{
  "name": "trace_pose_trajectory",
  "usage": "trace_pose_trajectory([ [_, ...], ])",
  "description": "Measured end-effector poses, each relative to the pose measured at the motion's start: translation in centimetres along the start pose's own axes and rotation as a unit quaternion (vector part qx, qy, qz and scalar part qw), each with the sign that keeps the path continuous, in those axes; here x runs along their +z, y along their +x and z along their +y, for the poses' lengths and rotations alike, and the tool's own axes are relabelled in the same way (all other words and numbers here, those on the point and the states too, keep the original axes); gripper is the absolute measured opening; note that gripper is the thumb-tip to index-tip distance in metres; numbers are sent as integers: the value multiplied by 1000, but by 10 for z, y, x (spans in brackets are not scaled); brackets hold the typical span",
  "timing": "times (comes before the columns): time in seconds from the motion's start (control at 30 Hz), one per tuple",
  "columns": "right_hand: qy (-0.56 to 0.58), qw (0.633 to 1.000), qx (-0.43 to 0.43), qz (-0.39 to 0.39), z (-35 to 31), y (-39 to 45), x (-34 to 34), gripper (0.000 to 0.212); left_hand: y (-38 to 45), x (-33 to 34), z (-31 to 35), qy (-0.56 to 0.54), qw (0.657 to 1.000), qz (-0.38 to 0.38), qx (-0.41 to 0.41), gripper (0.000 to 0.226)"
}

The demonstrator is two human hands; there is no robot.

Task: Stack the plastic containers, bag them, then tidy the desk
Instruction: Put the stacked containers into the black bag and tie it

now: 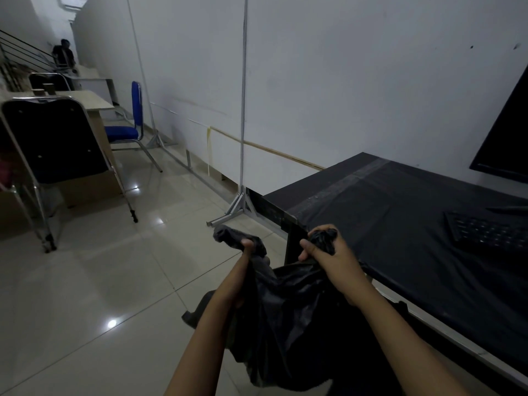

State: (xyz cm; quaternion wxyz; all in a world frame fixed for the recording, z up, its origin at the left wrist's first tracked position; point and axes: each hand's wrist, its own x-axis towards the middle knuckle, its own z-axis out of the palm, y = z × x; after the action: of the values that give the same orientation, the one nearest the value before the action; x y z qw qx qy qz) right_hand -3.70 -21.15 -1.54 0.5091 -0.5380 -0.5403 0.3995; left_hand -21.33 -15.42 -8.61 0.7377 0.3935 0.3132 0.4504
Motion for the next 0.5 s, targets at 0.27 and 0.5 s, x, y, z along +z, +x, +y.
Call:
trace_pose_trajectory([
  [0.27, -72, 991, 25, -114, 0, -7, -2, 69, 5, 9, -6, 92, 993, 73, 21, 36],
  [0.5, -200, 977, 25, -73, 6, -5, 2, 56, 5, 6, -2, -90, 994, 22, -63, 53],
])
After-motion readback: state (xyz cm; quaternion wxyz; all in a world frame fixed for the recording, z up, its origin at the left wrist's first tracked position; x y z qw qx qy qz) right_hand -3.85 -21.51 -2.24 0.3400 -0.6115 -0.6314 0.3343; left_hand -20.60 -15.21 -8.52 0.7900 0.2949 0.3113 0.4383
